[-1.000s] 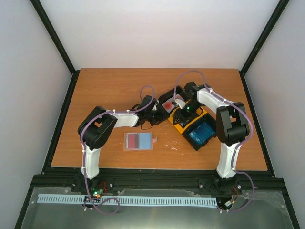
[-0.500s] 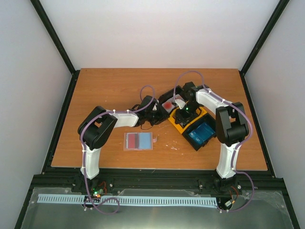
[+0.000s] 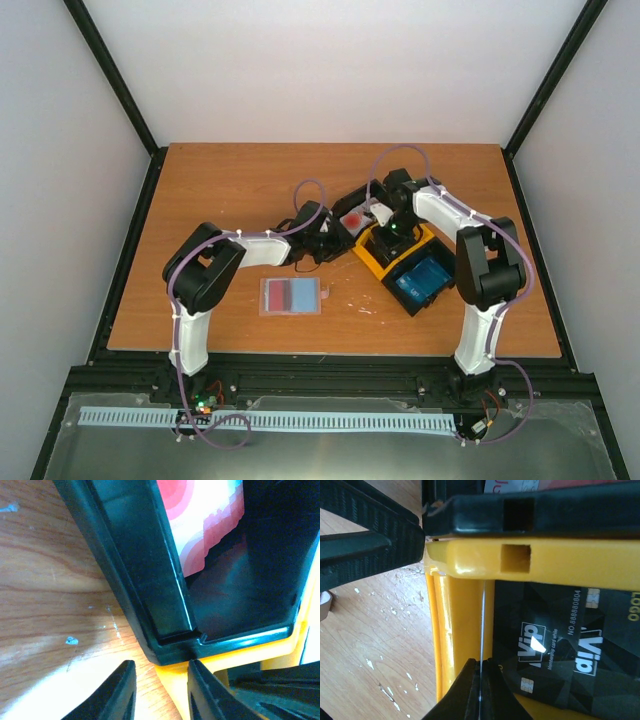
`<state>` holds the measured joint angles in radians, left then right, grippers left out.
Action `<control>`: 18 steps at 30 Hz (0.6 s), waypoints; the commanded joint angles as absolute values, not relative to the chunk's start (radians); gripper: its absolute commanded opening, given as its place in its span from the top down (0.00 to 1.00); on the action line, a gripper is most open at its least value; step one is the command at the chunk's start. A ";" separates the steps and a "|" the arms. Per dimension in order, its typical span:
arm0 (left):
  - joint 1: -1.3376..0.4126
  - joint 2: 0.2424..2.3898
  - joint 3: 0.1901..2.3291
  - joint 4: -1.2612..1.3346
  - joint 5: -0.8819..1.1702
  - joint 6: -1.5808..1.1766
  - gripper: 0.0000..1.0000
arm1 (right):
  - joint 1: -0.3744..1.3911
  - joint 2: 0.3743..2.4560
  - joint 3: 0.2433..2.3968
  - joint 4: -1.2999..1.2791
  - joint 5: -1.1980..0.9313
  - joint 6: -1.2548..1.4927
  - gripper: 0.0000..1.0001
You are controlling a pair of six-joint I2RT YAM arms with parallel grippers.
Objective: Put the credit cards into the card holder
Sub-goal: Pick up the credit card from the storage box.
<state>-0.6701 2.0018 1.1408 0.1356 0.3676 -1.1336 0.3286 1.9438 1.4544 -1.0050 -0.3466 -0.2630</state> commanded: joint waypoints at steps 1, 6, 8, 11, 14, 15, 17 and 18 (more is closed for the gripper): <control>-0.681 1.954 1.148 0.096 0.330 -1.084 0.68 | 0.337 1.851 1.484 -1.004 -0.295 -0.247 0.97; -0.681 1.888 1.141 0.058 0.291 -1.043 0.57 | 0.337 1.769 1.511 -1.017 -0.289 -0.225 0.97; -0.681 1.850 1.132 0.036 0.275 -1.021 0.53 | 0.336 1.739 1.526 -1.028 -0.291 -0.211 0.97; -0.681 1.781 1.110 -0.014 0.248 -0.984 0.46 | 0.337 1.704 1.561 -1.051 -0.285 -0.184 0.97; -0.681 1.700 1.079 -0.085 0.207 -0.943 0.35 | 0.337 1.676 1.607 -1.067 -0.295 -0.128 0.97; -0.681 1.670 1.066 -0.121 0.185 -0.927 0.33 | 0.339 1.669 1.631 -1.073 -0.297 -0.099 0.97; -0.680 1.587 1.030 -0.180 0.152 -0.900 0.29 | 0.348 1.645 1.666 -1.060 -0.302 -0.021 0.97; -0.681 1.552 1.009 -0.203 0.139 -0.887 0.28 | 0.354 1.626 1.669 -1.038 -0.306 0.031 0.97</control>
